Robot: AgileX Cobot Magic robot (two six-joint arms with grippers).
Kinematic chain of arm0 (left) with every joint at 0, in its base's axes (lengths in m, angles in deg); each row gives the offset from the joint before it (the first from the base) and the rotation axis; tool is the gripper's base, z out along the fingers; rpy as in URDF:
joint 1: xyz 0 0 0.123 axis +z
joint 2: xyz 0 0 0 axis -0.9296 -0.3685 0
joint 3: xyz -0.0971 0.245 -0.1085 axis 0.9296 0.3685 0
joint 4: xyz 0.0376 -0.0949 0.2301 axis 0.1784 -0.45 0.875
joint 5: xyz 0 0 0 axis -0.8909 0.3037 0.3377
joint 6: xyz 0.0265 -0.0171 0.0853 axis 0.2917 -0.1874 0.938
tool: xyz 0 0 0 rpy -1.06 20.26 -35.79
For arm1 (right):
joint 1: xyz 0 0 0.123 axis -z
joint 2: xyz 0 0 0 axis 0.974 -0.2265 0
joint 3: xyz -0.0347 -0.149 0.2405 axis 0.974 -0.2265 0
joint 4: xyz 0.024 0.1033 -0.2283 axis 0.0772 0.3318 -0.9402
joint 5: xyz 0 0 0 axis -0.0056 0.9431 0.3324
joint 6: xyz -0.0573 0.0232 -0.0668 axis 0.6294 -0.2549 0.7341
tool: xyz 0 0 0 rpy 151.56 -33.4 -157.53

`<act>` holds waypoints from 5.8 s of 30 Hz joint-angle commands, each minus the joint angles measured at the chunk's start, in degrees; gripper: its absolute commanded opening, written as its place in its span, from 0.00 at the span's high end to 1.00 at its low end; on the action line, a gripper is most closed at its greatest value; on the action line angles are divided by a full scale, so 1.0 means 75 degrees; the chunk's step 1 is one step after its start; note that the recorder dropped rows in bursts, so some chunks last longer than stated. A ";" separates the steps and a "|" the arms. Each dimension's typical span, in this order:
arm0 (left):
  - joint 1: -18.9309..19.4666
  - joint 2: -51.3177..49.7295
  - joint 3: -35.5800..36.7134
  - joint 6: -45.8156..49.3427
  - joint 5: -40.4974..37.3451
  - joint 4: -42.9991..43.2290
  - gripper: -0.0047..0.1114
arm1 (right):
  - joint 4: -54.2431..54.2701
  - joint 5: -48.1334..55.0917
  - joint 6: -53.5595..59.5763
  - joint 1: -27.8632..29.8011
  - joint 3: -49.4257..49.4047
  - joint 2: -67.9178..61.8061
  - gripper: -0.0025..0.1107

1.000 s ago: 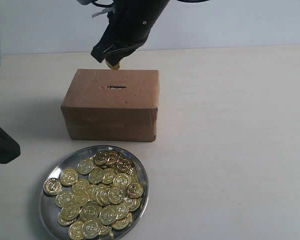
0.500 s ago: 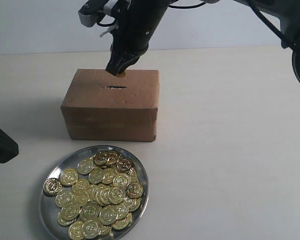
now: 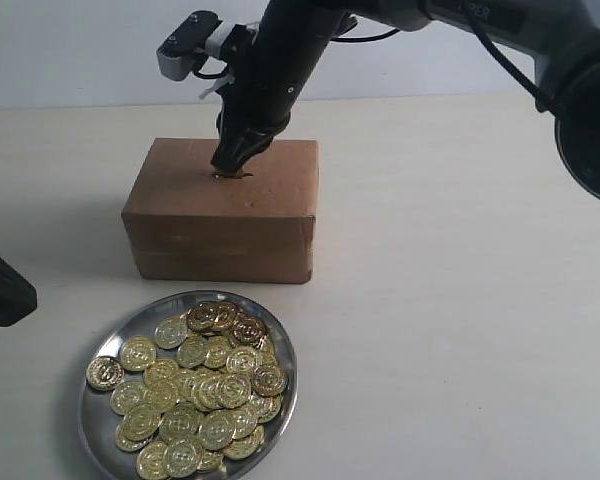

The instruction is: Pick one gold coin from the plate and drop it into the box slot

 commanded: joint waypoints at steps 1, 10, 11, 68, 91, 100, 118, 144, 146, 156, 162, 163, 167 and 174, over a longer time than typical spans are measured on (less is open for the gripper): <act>-0.0044 0.0046 0.0011 -0.0021 0.0007 -0.0157 0.96 | 0.0095 -0.0046 0.0054 0.0020 0.0050 -0.0042 0.98; -0.0044 0.0046 0.0011 -0.0007 0.0007 -0.0153 0.96 | 0.0095 -0.0138 -0.0115 0.0020 0.0050 -0.0042 0.76; -0.0044 0.0046 0.0011 -0.0007 0.0007 -0.0153 0.96 | 0.0095 -0.0138 -0.0134 0.0020 0.0050 -0.0022 0.73; -0.0044 0.5028 0.7291 -0.3039 1.0143 -0.2581 0.96 | 0.2527 -0.8577 -0.2695 0.0001 -1.5732 1.5834 0.98; -0.0044 0.5028 0.7291 -0.2985 0.9826 -0.0370 0.96 | 0.2418 -0.8477 -0.1960 0.0001 -1.6114 1.6524 0.98; -0.0044 0.5028 0.7291 -0.2985 0.9681 -0.0370 0.96 | 0.2454 -0.8480 -0.1960 0.0001 -1.6114 1.6524 0.98; -0.0044 0.5028 0.7291 -0.2985 0.9681 -0.0370 0.96 | 0.2215 -0.8480 -0.1478 0.1950 -1.6114 1.6973 0.98; -0.0044 0.5028 0.7291 -0.2985 0.9681 -0.0370 0.96 | 0.2288 -0.7294 -0.0507 0.3958 -1.6114 1.7768 0.98; -0.0044 0.5028 0.7291 -0.2985 0.9681 -0.0370 0.96 | 0.2271 -0.7316 -0.0507 0.3958 -1.6114 1.7768 0.98; -0.0044 0.5028 0.7291 -0.2985 0.9681 -0.0370 0.96 | -0.1792 -0.7148 -0.5280 0.4302 -1.6114 1.7768 0.98; -0.0044 0.5028 0.7291 -0.2985 0.9681 -0.0370 0.96 | -0.2709 -0.6351 -0.6363 0.4345 -1.6114 1.7768 0.98; -0.0044 0.5028 0.7291 -0.2985 0.9681 -0.0370 0.96 | -0.2709 -0.6351 -0.6363 0.4345 -1.6114 1.7768 0.98; -0.0044 0.5028 0.7291 -0.2985 0.9681 -0.0370 0.96 | -0.2709 -0.6350 -0.6349 0.4345 -1.6114 1.7768 0.98; -0.0044 0.5028 0.7291 -0.2985 0.9681 -0.0370 0.96 | -0.2709 -0.6364 -0.6283 0.4345 -1.6114 1.7768 0.98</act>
